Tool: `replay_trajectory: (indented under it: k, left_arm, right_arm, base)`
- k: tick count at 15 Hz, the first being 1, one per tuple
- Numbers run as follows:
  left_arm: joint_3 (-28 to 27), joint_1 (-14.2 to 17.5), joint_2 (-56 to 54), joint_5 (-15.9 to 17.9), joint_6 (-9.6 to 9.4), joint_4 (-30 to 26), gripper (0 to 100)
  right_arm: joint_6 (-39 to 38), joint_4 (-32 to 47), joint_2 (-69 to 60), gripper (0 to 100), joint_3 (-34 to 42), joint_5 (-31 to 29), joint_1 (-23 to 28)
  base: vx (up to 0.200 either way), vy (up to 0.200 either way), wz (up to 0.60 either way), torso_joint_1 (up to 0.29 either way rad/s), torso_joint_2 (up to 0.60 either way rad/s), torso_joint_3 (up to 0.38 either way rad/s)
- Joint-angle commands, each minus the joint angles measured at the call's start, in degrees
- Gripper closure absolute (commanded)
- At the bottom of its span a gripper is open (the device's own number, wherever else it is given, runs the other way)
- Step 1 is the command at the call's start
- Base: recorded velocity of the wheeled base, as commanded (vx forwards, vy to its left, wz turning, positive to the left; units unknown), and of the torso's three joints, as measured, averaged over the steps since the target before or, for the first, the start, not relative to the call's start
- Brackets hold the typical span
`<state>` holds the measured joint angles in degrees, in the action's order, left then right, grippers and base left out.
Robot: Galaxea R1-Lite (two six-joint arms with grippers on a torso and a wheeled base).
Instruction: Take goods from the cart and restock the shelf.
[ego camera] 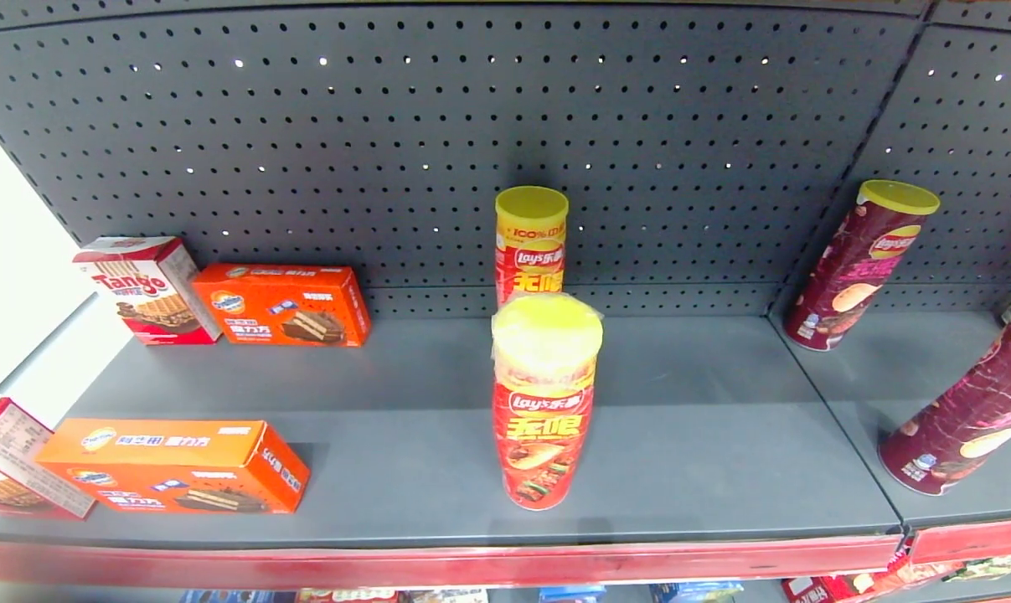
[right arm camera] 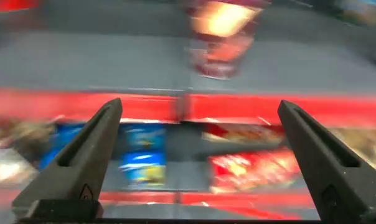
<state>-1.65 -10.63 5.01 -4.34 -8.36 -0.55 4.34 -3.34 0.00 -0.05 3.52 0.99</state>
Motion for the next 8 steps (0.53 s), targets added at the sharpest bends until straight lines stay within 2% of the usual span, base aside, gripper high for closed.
replay_trajectory:
  k: [1, 3, 4, 6, 7, 8]
  left_arm:
    - [-0.02, 0.0, 0.26, 0.03, -0.07, -0.07, 0]
    - [-0.02, 0.0, 0.26, 0.21, 0.01, -0.07, 0]
    - [-0.02, 0.0, 0.26, 0.3, 0.01, -0.07, 0]
    - [-0.02, 0.0, 0.26, 0.56, 0.01, -0.15, 0]
    - [-0.02, 0.0, 0.26, 1.09, 0.01, -0.24, 0]
    - [-0.11, -0.09, 0.26, 2.23, 0.01, -0.33, 0]
  right_arm:
    - [0.23, 0.18, 0.09, 0, -0.04, -5.46, 0.07]
    - [-6.45, 0.26, 0.09, 0, 0.05, -18.38, -0.02]
    - [-6.45, -0.7, 0.09, 0, 0.05, -18.11, -0.02]
    - [-6.27, -4.31, 0.09, 0, 0.05, -9.15, -0.02]
    - [-6.01, -3.52, 0.09, 0, 0.05, -7.74, -0.02]
    - [-3.99, 4.57, 0.09, 0, -0.21, -7.57, -0.02]
  base:
    - [0.0, 0.0, 0.0, 0.0, 0.0, 0.0]
    - [0.0, 0.0, 0.0, 0.0, 0.0, 0.0]
    - [0.0, 0.0, 0.0, 0.0, 0.0, 0.0]
    - [0.0, 0.0, 0.0, 0.0, 0.0, 0.0]
    - [0.0, 0.0, 0.0, 0.0, 0.0, 0.0]
    - [0.0, 0.0, 0.0, 0.0, 0.0, 0.0]
